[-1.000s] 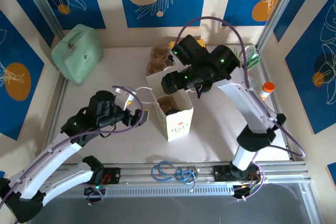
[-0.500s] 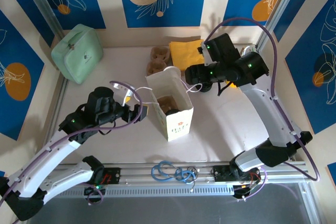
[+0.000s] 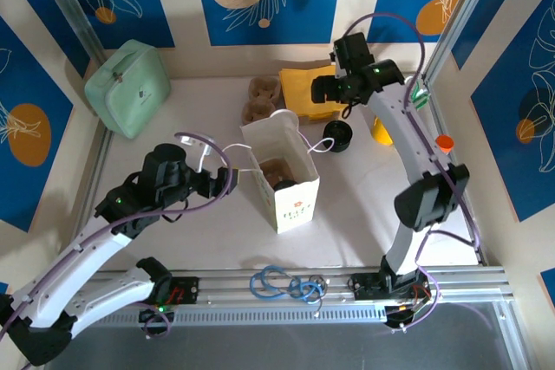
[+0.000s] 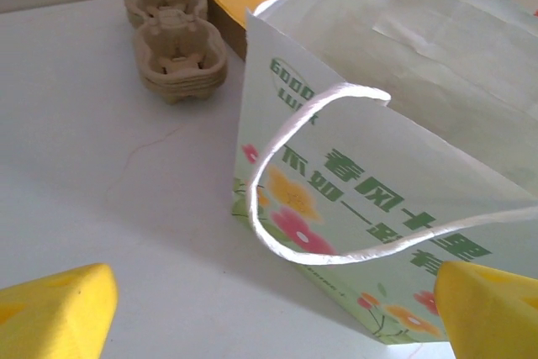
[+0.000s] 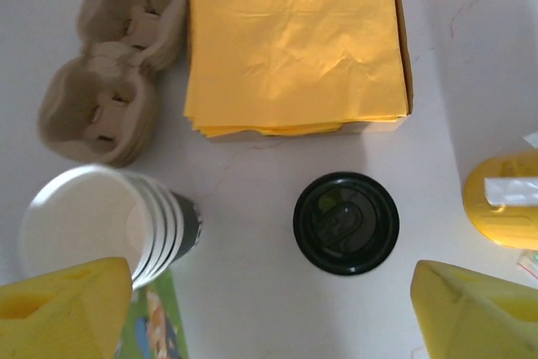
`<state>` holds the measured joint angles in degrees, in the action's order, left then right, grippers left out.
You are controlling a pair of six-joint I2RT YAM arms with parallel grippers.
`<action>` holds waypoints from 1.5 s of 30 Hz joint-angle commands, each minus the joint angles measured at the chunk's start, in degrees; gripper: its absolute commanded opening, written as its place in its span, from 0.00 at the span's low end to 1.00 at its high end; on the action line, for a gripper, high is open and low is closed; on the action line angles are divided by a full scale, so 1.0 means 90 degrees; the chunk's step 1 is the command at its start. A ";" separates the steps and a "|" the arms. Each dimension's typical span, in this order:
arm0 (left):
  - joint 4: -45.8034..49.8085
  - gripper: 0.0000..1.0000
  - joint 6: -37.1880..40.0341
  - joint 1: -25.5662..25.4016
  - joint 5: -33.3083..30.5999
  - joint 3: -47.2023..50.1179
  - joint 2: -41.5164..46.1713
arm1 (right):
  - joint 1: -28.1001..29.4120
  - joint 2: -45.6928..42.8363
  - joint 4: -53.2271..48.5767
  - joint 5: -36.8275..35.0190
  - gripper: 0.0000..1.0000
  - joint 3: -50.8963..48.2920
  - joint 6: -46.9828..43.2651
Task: Pack the takeout coffee
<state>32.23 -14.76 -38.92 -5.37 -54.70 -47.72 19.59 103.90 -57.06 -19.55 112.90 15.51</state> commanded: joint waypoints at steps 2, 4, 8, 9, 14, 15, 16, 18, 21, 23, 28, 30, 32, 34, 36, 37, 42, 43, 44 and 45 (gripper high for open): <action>-0.0026 0.97 -0.0001 -0.0056 -0.0404 -0.0039 0.0181 | -0.0073 0.0715 0.0505 -0.0078 0.86 0.0440 0.0139; -0.0027 0.97 0.0040 -0.0061 -0.0446 -0.0033 0.0188 | -0.0076 0.1155 0.0520 -0.0119 0.86 0.0708 0.0133; 0.0170 0.98 0.0247 -0.0061 -0.0640 -0.0189 0.0109 | -0.0134 0.1990 0.0371 -0.0030 0.86 0.1387 0.0261; 0.0195 0.98 0.0289 -0.0056 -0.0672 -0.0215 0.0085 | -0.0136 0.2151 0.0470 -0.0044 0.86 0.1459 0.0215; 0.0228 0.98 0.0349 -0.0051 -0.0634 -0.0251 0.0049 | -0.0146 0.3077 0.0386 -0.0299 0.86 0.2316 0.0233; 0.0228 0.98 0.0345 -0.0061 -0.0634 -0.0241 0.0046 | -0.0186 0.3279 0.0237 -0.0355 0.86 0.2573 0.0379; 0.0228 0.98 0.0344 -0.0052 -0.0639 -0.0241 0.0049 | -0.0228 0.3425 0.0132 -0.0304 0.85 0.2778 0.0477; 0.0191 0.98 0.0343 -0.0061 -0.0648 -0.0195 0.0055 | -0.0277 0.3629 0.0221 -0.0309 0.84 0.2914 0.0479; 0.0104 0.98 0.0349 -0.0060 -0.0641 -0.0125 0.0035 | -0.0270 0.3907 0.0409 -0.0415 0.86 0.3012 0.0326; 0.0068 0.98 0.0342 -0.0061 -0.0634 -0.0099 0.0001 | -0.0269 0.4140 0.0419 -0.0397 0.87 0.3217 0.0248; 0.0015 0.98 0.0394 -0.0052 -0.0576 -0.0109 -0.0169 | -0.0291 0.4650 0.0431 -0.0395 0.89 0.3685 0.0218; -0.0014 0.98 0.0415 -0.0055 -0.0574 -0.0109 -0.0222 | -0.0297 0.4783 0.0640 -0.0446 0.91 0.3707 0.0136; -0.0053 0.98 0.0449 -0.0051 -0.0581 -0.0095 -0.0231 | -0.0310 0.4952 0.0714 -0.0468 0.93 0.3828 0.0075; -0.0092 0.98 0.0464 -0.0054 -0.0585 -0.0080 -0.0227 | -0.0323 0.5144 0.0696 -0.0470 0.94 0.4055 0.0045; -0.0120 0.98 0.0458 -0.0060 -0.0574 -0.0056 -0.0225 | -0.0323 0.5323 0.0693 -0.0512 0.94 0.4267 -0.0018; -0.0120 0.98 0.0449 -0.0058 -0.0566 -0.0055 -0.0224 | -0.0324 0.5372 0.0712 -0.0513 0.94 0.4311 -0.0048; -0.0163 0.98 0.0416 -0.0058 -0.0525 -0.0016 -0.0215 | -0.0294 0.5543 0.0767 -0.0522 0.94 0.4323 -0.0104; -0.0168 0.98 0.0406 -0.0057 -0.0527 -0.0016 -0.0215 | -0.0292 0.5562 0.0783 -0.0538 0.93 0.4331 -0.0106; -0.0168 0.98 0.0404 -0.0060 -0.0517 -0.0016 -0.0209 | -0.0302 0.5575 0.0770 -0.0553 0.93 0.4331 -0.0095; -0.0158 0.97 0.0409 -0.0060 -0.0520 -0.0033 -0.0196 | -0.0306 0.5584 0.0766 -0.0576 0.92 0.4325 -0.0057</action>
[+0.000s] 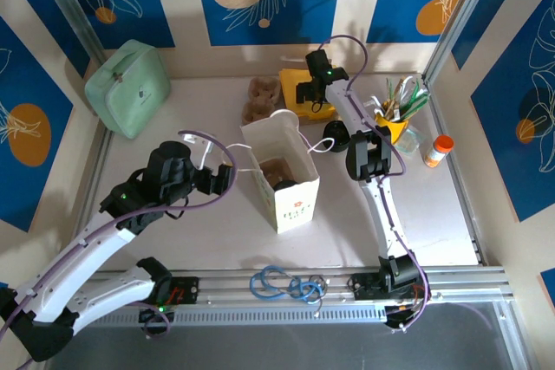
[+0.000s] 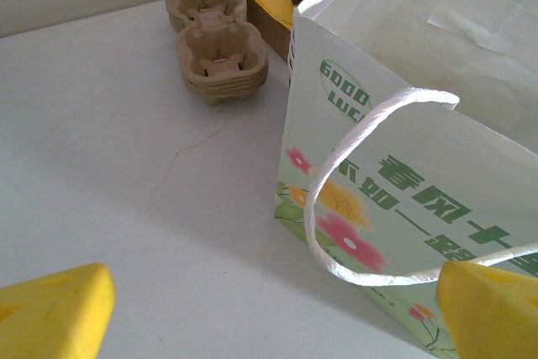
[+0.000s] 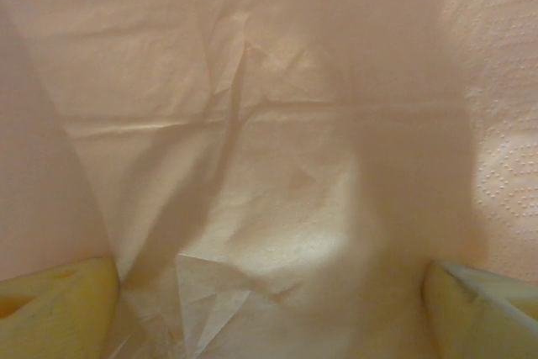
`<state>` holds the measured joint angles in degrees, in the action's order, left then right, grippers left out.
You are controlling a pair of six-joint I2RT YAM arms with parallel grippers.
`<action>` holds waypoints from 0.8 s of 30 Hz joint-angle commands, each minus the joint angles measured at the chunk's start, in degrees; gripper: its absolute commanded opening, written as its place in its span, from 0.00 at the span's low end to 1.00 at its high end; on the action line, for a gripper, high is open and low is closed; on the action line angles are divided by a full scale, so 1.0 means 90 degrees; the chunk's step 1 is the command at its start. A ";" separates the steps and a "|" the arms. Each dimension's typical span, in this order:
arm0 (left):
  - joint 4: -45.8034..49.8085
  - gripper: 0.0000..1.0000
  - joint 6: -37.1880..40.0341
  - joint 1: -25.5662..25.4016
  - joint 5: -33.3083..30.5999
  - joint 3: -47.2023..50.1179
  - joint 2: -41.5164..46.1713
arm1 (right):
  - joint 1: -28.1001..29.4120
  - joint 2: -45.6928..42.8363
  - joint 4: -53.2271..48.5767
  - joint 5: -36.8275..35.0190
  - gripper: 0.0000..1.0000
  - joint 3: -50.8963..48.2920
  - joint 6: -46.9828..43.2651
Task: Pack the takeout coffee
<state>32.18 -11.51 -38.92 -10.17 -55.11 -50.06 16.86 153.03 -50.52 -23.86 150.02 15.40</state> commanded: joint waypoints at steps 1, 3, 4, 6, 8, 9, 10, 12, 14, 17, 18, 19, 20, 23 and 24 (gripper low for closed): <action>-0.0157 0.97 0.0048 -0.0053 0.0017 0.0010 0.0087 | -0.0009 0.0135 0.0033 -0.0099 0.91 0.0199 -0.0025; -0.0215 0.97 0.0062 -0.0056 -0.0010 0.0037 0.0164 | -0.0045 0.0135 0.0020 -0.0045 0.89 0.0179 0.0052; -0.0226 0.97 0.0072 -0.0057 -0.0026 0.0042 0.0198 | -0.0045 0.0135 0.0013 -0.0016 0.88 0.0169 0.0063; -0.0207 0.97 0.0095 -0.0058 -0.0059 0.0040 0.0249 | -0.0042 0.0135 0.0027 -0.0010 0.86 0.0143 0.0056; -0.0187 0.97 0.0081 -0.0055 -0.0061 0.0040 0.0269 | -0.0047 0.0136 0.0047 0.0024 0.84 0.0130 0.0036; -0.0178 0.97 0.0073 -0.0058 -0.0061 0.0040 0.0279 | -0.0048 0.0139 0.0045 0.0051 0.83 0.0129 0.0046; -0.0161 0.97 0.0074 -0.0050 -0.0061 0.0040 0.0279 | -0.0055 0.0141 0.0040 0.0079 0.81 0.0129 0.0047; -0.0139 0.97 0.0066 -0.0053 -0.0061 0.0040 0.0287 | -0.0066 0.0135 0.0043 0.0156 0.77 0.0137 0.0074; -0.0117 0.97 0.0043 -0.0053 -0.0069 0.0040 0.0289 | -0.0060 0.0136 0.0051 0.0226 0.72 0.0135 0.0086; -0.0109 0.97 0.0039 -0.0058 -0.0070 0.0040 0.0289 | -0.0077 0.0121 0.0047 0.0286 0.67 0.0140 0.0097; -0.0100 0.97 0.0036 -0.0060 -0.0066 0.0045 0.0287 | -0.0081 0.0110 0.0047 0.0313 0.65 0.0141 0.0113; -0.0099 0.97 0.0031 -0.0052 -0.0068 0.0040 0.0289 | -0.0091 0.0096 0.0043 0.0344 0.63 0.0144 0.0127; -0.0099 0.97 0.0037 -0.0053 -0.0070 0.0032 0.0277 | -0.0094 0.0087 0.0043 0.0379 0.60 0.0143 0.0145; -0.0075 0.97 0.0019 -0.0058 -0.0071 0.0030 0.0270 | -0.0121 0.0039 0.0029 0.0501 0.53 0.0130 0.0204; -0.0077 0.97 0.0014 -0.0061 -0.0071 0.0030 0.0267 | -0.0133 0.0023 0.0038 0.0535 0.52 0.0126 0.0231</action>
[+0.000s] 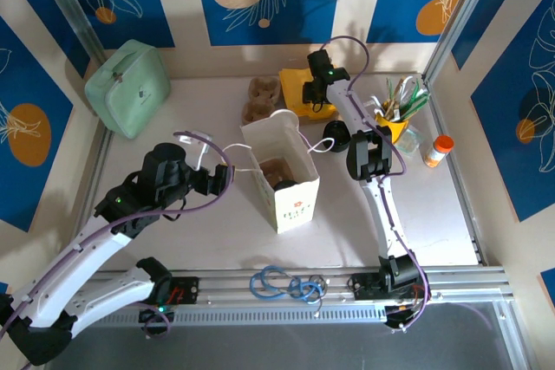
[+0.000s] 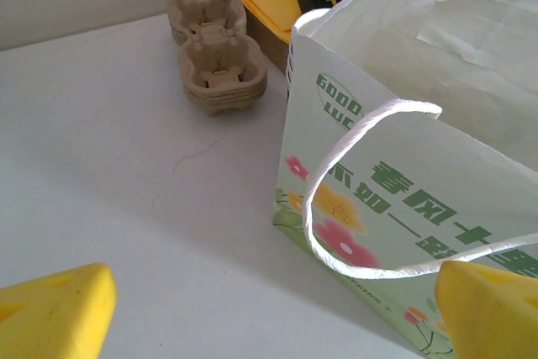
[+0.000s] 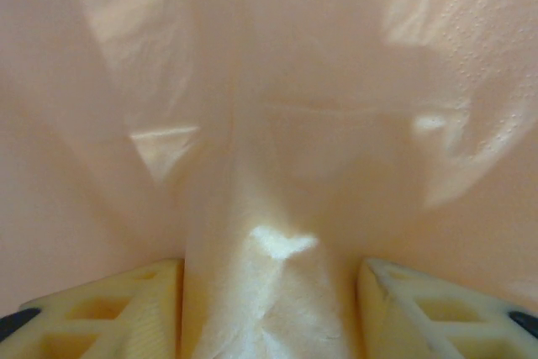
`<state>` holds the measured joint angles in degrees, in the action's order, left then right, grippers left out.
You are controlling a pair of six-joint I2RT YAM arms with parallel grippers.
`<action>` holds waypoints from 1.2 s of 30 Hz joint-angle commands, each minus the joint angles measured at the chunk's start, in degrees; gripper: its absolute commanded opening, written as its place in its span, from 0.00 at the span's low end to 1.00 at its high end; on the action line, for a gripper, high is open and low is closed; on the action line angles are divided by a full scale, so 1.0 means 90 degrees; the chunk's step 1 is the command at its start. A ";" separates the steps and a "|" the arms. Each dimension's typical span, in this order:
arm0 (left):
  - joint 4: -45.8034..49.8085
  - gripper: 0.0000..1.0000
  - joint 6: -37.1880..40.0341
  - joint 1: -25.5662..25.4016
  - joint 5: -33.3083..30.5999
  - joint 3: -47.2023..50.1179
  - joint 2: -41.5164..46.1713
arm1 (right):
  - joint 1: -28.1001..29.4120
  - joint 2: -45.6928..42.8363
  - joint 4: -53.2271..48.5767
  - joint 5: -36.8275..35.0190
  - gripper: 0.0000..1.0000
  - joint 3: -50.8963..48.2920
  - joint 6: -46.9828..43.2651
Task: Pack the takeout coffee
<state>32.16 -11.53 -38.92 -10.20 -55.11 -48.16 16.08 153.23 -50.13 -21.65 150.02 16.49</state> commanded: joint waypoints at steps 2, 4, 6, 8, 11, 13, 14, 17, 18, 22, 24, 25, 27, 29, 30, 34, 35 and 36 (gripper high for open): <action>-0.0066 0.97 0.0001 -0.0055 -0.0068 0.0036 0.0055 | -0.0056 -0.0031 0.0064 0.0288 0.49 0.0076 0.0130; -0.0086 0.97 -0.0017 -0.0054 -0.0059 0.0047 0.0058 | -0.0049 -0.0033 0.0090 0.0360 0.47 0.0077 0.0160; -0.0104 0.97 -0.0021 -0.0049 -0.0049 0.0059 0.0049 | -0.0057 -0.0045 0.0101 0.0425 0.44 0.0075 0.0194; -0.0118 0.97 -0.0032 -0.0051 -0.0034 0.0060 0.0030 | -0.0048 -0.0079 0.0126 0.0459 0.42 0.0063 0.0215; -0.0129 0.97 -0.0043 -0.0055 -0.0010 0.0060 0.0010 | -0.0049 -0.0136 0.0159 0.0534 0.40 0.0033 0.0240; -0.0136 0.97 -0.0054 -0.0050 0.0000 0.0059 -0.0001 | -0.0053 -0.0177 0.0196 0.0549 0.39 -0.0014 0.0272; -0.0142 0.97 -0.0051 -0.0043 0.0000 0.0059 0.0000 | -0.0064 -0.0197 0.0203 0.0571 0.38 -0.0027 0.0286; -0.0146 0.97 -0.0076 -0.0060 0.0034 0.0059 0.0000 | -0.0075 -0.0247 0.0209 0.0664 0.35 -0.0047 0.0349; -0.0146 0.97 -0.0084 -0.0053 0.0039 0.0064 0.0000 | -0.0082 -0.0267 0.0220 0.0667 0.34 -0.0070 0.0355; -0.0146 0.97 -0.0114 -0.0055 0.0049 0.0083 0.0008 | -0.0076 -0.0369 0.0296 0.0687 0.32 -0.0185 0.0380; -0.0146 0.97 -0.0122 -0.0046 0.0050 0.0084 0.0010 | -0.0075 -0.0431 0.0345 0.0716 0.32 -0.0260 0.0390; -0.0146 0.97 -0.0116 -0.0050 0.0050 0.0074 0.0013 | -0.0076 -0.0450 0.0350 0.0726 0.31 -0.0266 0.0397; -0.0146 0.97 -0.0120 -0.0059 0.0049 0.0069 0.0007 | -0.0079 -0.0499 0.0336 0.0727 0.31 -0.0281 0.0407; -0.0136 0.97 -0.0116 -0.0060 0.0049 0.0053 0.0000 | -0.0086 -0.0563 0.0325 0.0734 0.30 -0.0284 0.0409; -0.0125 0.97 -0.0115 -0.0056 0.0049 0.0041 -0.0005 | -0.0083 -0.0603 0.0327 0.0743 0.30 -0.0311 0.0405; -0.0112 0.97 -0.0113 -0.0054 0.0029 0.0027 -0.0012 | -0.0078 -0.0800 0.0440 0.0788 0.29 -0.0525 0.0426; -0.0116 0.97 -0.0105 -0.0055 0.0029 0.0020 -0.0014 | -0.0086 -0.0840 0.0469 0.0812 0.29 -0.0562 0.0428; -0.0109 0.97 -0.0106 -0.0058 0.0029 0.0020 -0.0020 | -0.0086 -0.0867 0.0471 0.0822 0.27 -0.0579 0.0437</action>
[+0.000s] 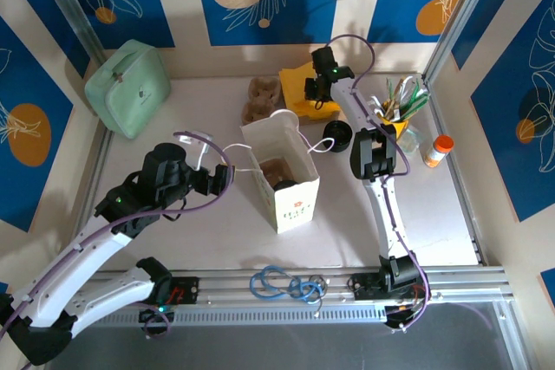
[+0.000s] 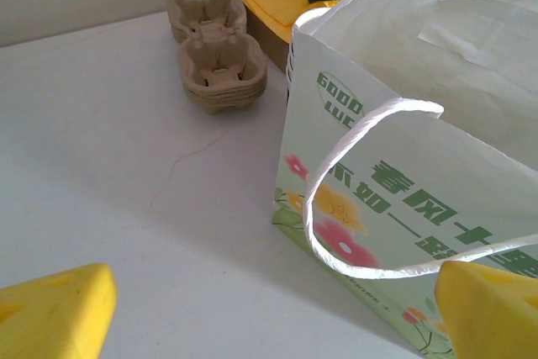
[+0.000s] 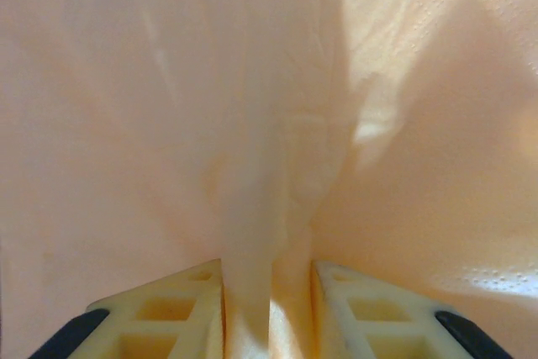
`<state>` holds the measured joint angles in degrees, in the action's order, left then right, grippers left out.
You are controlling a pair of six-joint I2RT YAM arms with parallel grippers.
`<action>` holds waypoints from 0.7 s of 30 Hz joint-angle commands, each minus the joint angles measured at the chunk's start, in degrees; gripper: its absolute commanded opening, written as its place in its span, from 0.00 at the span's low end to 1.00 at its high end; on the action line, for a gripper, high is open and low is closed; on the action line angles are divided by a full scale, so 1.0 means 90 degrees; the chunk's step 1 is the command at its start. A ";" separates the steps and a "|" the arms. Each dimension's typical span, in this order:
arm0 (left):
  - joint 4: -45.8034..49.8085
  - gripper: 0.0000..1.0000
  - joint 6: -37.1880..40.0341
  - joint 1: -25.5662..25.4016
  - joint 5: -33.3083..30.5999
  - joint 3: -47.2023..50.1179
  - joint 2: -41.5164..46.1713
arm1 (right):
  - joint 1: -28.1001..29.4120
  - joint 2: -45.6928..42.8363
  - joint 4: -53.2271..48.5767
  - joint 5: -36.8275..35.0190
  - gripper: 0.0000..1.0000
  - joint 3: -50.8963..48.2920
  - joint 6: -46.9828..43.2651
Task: Pack the takeout coffee
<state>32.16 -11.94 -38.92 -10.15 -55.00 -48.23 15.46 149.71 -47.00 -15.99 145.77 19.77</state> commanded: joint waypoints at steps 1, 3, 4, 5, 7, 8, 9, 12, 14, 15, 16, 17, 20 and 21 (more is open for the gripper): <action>-0.0114 0.97 -0.0060 -0.0050 0.0034 0.0008 -0.0012 | -0.0016 -0.0507 0.0115 0.0209 0.26 -0.0113 0.0072; -0.0117 0.97 -0.0069 -0.0058 0.0034 0.0008 -0.0015 | -0.0025 -0.0573 0.0113 0.0231 0.23 -0.0164 0.0067; -0.0113 0.97 -0.0077 -0.0059 0.0034 0.0008 -0.0013 | -0.0025 -0.0604 0.0115 0.0240 0.22 -0.0185 0.0070; -0.0114 0.97 -0.0084 -0.0055 0.0043 0.0008 -0.0013 | -0.0030 -0.0648 0.0106 0.0276 0.21 -0.0215 0.0073; -0.0107 0.97 -0.0070 -0.0053 0.0036 0.0005 -0.0008 | -0.0041 -0.0737 0.0111 0.0326 0.18 -0.0273 0.0091; -0.0098 0.97 -0.0069 -0.0053 0.0040 -0.0002 0.0000 | -0.0043 -0.0783 0.0114 0.0357 0.18 -0.0308 0.0104; -0.0097 0.97 -0.0072 -0.0061 0.0026 -0.0010 0.0014 | -0.0043 -0.0835 0.0103 0.0368 0.17 -0.0343 0.0098; -0.0117 0.97 -0.0062 -0.0057 0.0025 -0.0011 0.0034 | -0.0050 -0.0989 0.0007 0.0380 0.15 -0.0347 0.0094; -0.0125 0.97 -0.0053 -0.0058 0.0026 -0.0040 0.0046 | -0.0064 -0.1129 -0.0045 0.0417 0.15 -0.0373 0.0089; -0.0118 0.97 -0.0041 -0.0052 0.0029 -0.0055 0.0043 | -0.0085 -0.1216 -0.0075 0.0455 0.14 -0.0387 0.0096; -0.0110 0.97 -0.0041 -0.0057 0.0037 -0.0074 0.0035 | -0.0090 -0.1286 -0.0099 0.0498 0.14 -0.0413 0.0091; -0.0088 0.97 -0.0041 -0.0056 0.0039 -0.0103 0.0037 | -0.0108 -0.1374 -0.0137 0.0542 0.14 -0.0402 0.0096; -0.0048 0.97 -0.0033 -0.0058 0.0054 -0.0162 0.0064 | -0.0141 -0.1630 -0.0309 0.0650 0.11 -0.0393 0.0109; -0.0057 0.97 -0.0030 -0.0056 0.0063 -0.0168 0.0092 | -0.0151 -0.1713 -0.0369 0.0695 0.11 -0.0391 0.0114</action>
<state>32.16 -11.94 -38.92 -10.15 -55.02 -48.21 14.74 139.33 -48.23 -12.32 142.56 20.03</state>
